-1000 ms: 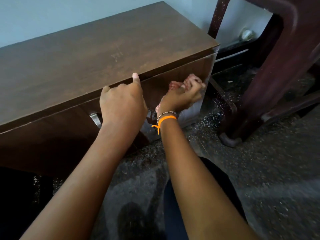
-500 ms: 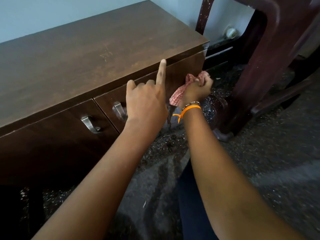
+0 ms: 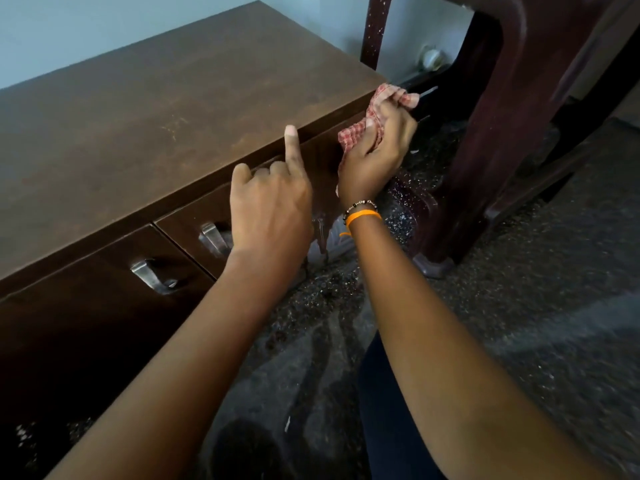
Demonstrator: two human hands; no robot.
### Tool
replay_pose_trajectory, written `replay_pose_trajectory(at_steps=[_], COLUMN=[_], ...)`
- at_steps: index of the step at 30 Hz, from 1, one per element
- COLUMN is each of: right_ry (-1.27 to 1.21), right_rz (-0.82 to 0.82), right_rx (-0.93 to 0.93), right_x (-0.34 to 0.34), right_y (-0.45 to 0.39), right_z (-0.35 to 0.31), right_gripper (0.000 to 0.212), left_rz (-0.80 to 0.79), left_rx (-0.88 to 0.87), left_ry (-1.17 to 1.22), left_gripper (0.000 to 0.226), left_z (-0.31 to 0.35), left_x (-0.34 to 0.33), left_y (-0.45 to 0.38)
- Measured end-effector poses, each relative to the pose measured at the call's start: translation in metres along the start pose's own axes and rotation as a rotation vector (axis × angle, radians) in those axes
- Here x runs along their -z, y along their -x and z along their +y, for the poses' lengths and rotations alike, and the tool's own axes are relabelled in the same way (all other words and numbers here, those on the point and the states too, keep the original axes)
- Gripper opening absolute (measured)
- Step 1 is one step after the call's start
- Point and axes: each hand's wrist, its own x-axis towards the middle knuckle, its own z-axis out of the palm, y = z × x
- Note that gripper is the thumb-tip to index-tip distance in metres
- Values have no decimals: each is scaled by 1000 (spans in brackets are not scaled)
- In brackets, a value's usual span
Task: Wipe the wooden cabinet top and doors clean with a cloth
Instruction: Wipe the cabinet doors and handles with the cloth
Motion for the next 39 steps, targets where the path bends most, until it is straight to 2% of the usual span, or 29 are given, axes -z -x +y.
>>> replay_pose_trajectory(at_steps=[3, 5, 8, 10, 14, 16, 20, 25, 28, 30, 31, 35, 39], right_ry=[-20, -9, 4, 14, 66, 68, 28, 20, -56, -75, -54, -4, 3], right_rz=[-31, -96, -268, -361, -468, -409, -228, -170, -167, -204, -204, -192, -136], right_rx=[-194, -238, -40, 117, 334, 293, 52, -21, -332, -528, -513, -130, -132], right_x=[11, 19, 23, 24, 29, 27, 23, 13, 13, 19, 21, 15, 7], right_y=[9, 11, 18, 24, 22, 11, -10, -6, -9, -4, 1, 16, -8], right_z=[10, 8, -10, -23, -28, -24, -19, -18, -4, -1, -4, -29, -27], right_gripper=[32, 37, 37, 35, 37, 39, 50, 50, 51, 51, 50, 51, 53], left_rz=[-84, -124, -94, -48, -88, -104, -140, -175, -218, -226, -216, -172, -196], left_rx=[6, 20, 62, 99, 137, 140, 140, 174, 192, 176, 165, 141, 137], left_ry=[-11, 119, 456, 514, 578, 583, 559, 646, 718, 687, 650, 568, 525], left_gripper=[68, 72, 65, 60, 63, 66, 68, 70, 71, 75, 77, 84, 87], left_z=[6, 5, -1, -7, -8, -5, 2, 3, -1, -2, -3, -2, -9], left_x=[6, 17, 23, 27, 21, 19, 21, 25, 29, 27, 25, 16, 12], left_y=[1, 2, -1, -3, 4, 4, 1, 0, 3, 9, 13, 27, 29])
